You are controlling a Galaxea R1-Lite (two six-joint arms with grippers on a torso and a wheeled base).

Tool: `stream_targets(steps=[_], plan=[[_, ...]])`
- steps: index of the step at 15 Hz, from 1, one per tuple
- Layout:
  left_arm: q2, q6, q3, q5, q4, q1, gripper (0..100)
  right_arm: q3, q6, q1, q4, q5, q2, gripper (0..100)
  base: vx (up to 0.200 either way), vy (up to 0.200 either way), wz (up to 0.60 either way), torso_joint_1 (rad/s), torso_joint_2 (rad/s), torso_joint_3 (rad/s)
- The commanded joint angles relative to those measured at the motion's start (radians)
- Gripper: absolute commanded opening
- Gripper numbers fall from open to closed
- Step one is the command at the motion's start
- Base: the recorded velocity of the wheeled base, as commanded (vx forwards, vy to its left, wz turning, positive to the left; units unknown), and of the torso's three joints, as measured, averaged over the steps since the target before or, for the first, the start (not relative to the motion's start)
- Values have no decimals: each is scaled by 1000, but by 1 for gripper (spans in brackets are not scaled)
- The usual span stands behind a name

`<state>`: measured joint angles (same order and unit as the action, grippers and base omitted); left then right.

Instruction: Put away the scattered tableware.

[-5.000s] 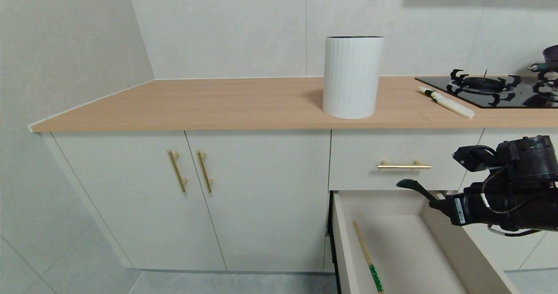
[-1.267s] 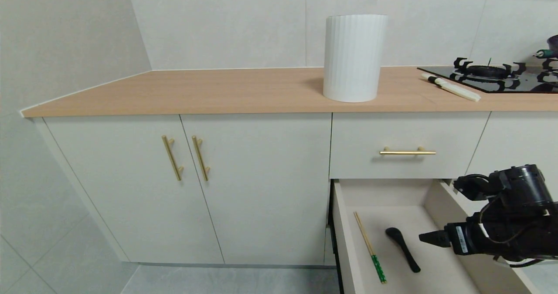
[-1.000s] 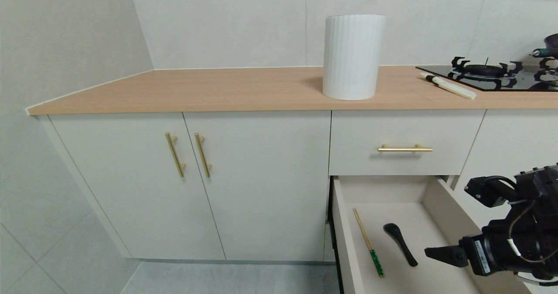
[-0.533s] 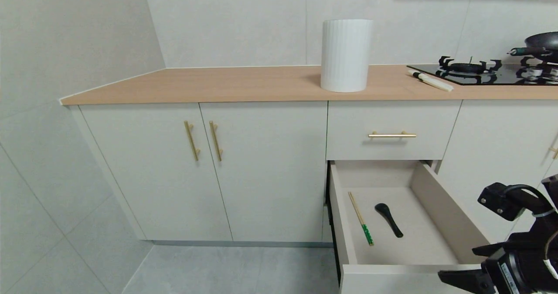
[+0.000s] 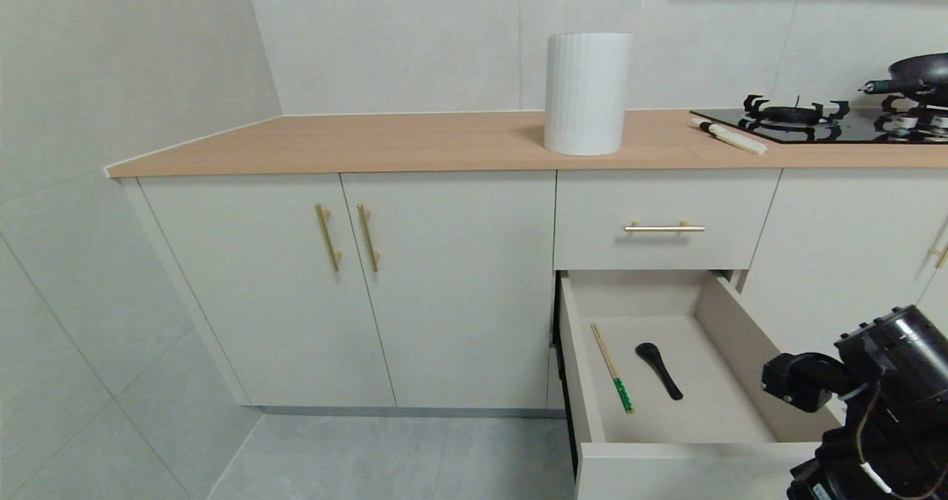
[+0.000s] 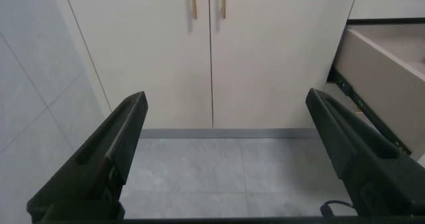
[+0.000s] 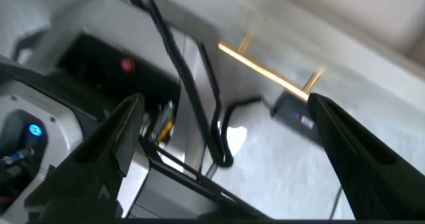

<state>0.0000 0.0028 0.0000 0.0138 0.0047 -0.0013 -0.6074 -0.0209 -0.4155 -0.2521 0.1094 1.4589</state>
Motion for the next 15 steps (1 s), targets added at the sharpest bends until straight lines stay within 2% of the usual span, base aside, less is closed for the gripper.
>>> stream_targets(steps=[1, 8, 15], plan=[[0, -1, 0, 0, 0, 0, 100, -21, 39, -2, -1, -28, 156, 100, 0, 0, 0, 0, 0, 0], [0, 0, 0, 0, 0, 0, 100, -146, 265, -2, 7, -200, 396, 100, 0, 0, 0, 0, 0, 0], [0, 0, 0, 0, 0, 0, 100, -147, 349, 4, 134, -224, 405, 100, 0, 0, 0, 0, 0, 0]])
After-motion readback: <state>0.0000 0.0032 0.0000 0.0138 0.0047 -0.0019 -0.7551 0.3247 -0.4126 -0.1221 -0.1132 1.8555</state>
